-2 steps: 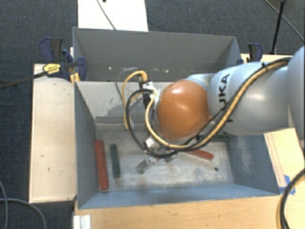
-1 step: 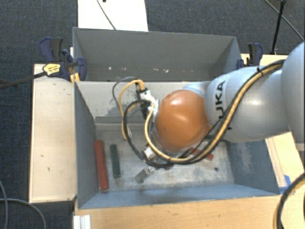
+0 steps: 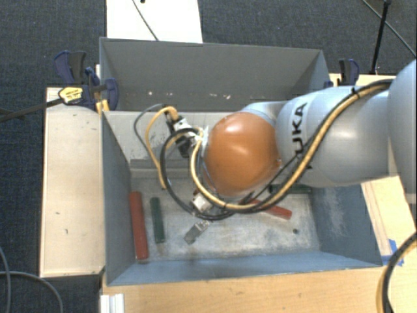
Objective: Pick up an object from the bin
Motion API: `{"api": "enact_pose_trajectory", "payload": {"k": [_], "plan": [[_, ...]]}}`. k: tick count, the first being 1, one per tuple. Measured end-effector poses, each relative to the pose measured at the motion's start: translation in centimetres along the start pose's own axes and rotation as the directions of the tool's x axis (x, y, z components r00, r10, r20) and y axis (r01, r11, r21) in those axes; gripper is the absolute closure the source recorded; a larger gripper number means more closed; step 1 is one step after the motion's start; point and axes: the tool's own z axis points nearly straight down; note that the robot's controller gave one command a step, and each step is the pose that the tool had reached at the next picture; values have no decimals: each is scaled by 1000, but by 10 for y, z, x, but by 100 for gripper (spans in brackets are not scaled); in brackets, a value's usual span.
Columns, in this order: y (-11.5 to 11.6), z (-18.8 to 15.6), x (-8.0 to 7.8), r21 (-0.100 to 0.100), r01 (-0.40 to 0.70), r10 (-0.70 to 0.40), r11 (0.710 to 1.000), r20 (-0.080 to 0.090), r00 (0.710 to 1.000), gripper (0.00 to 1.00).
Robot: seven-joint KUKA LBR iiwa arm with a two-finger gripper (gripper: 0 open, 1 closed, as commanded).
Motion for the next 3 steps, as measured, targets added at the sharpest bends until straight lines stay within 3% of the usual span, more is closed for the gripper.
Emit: {"api": "enact_pose_trajectory", "payload": {"k": [1, 2, 3], "plan": [[7, 0, -6, -5, 29, -29, 1000, 1, 1000, 0], [3, 0, 37, -3, 232, -232, 973, -2, 973, 0], [46, 0, 21, -6, 268, -268, 963, 3, 963, 0]]}}
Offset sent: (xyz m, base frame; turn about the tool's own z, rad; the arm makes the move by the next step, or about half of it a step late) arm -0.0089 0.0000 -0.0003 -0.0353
